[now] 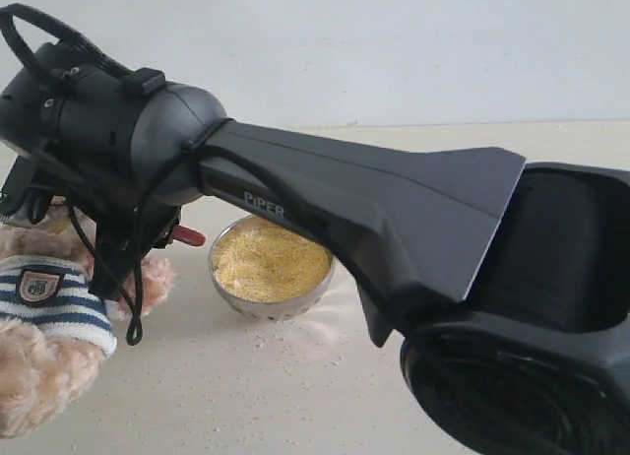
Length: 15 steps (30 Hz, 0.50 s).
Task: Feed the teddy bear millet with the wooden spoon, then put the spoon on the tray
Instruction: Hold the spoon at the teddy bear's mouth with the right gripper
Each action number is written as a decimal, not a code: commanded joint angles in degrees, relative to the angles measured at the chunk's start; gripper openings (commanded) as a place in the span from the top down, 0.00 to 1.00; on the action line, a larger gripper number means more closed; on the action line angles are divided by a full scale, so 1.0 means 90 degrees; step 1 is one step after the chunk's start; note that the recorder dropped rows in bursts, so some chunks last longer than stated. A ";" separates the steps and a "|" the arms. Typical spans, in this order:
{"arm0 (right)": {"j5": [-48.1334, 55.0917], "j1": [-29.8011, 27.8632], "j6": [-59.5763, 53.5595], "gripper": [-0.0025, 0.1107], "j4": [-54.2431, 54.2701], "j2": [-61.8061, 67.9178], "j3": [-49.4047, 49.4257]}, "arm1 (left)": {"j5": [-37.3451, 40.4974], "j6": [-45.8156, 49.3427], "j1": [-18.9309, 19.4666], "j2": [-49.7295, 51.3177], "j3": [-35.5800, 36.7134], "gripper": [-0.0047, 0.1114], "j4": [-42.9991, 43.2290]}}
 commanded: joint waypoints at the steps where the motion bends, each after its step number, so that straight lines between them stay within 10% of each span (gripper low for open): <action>1: 0.0065 0.0289 0.0124 0.98 -0.0645 -0.0031 -0.0040 | 0.0049 -0.0001 0.0009 -0.0063 0.0009 0.89 -0.0137; 15: 0.0107 0.0803 0.1087 0.98 -0.2638 -0.0031 -0.0014 | 0.0049 -0.0001 0.0009 -0.0063 0.0009 0.89 -0.0137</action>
